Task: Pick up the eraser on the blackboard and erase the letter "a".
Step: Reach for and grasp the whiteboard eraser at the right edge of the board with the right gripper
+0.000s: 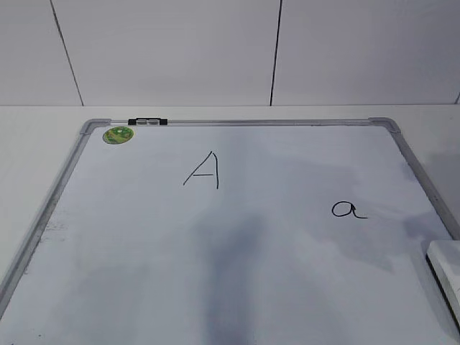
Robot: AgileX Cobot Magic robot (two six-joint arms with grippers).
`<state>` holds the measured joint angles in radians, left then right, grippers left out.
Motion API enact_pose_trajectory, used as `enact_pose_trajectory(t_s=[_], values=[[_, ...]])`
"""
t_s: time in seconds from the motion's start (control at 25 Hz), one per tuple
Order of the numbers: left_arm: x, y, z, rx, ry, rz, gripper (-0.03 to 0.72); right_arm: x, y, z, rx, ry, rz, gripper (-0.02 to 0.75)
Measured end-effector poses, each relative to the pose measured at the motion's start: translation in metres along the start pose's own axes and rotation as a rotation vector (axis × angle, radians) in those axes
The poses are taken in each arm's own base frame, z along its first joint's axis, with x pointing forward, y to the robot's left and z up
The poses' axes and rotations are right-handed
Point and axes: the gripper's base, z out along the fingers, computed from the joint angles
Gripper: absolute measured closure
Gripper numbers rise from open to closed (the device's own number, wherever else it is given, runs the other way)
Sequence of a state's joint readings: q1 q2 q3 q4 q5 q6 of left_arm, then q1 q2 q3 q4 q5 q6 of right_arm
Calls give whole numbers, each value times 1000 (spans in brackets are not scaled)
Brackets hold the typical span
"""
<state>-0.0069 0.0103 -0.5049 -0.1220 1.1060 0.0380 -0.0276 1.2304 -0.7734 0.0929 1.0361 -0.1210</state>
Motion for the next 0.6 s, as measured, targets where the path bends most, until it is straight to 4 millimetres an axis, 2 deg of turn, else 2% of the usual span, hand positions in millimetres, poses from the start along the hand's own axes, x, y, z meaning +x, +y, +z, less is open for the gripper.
enact_pose_trajectory(t_s=[0.28,0.6], values=[[0,0,0,0,0,0,317,-4,-1,9,-2,32,-22,125],[0,0,0,0,0,0,317,-10,-2,21,-9,60,-18,112]])
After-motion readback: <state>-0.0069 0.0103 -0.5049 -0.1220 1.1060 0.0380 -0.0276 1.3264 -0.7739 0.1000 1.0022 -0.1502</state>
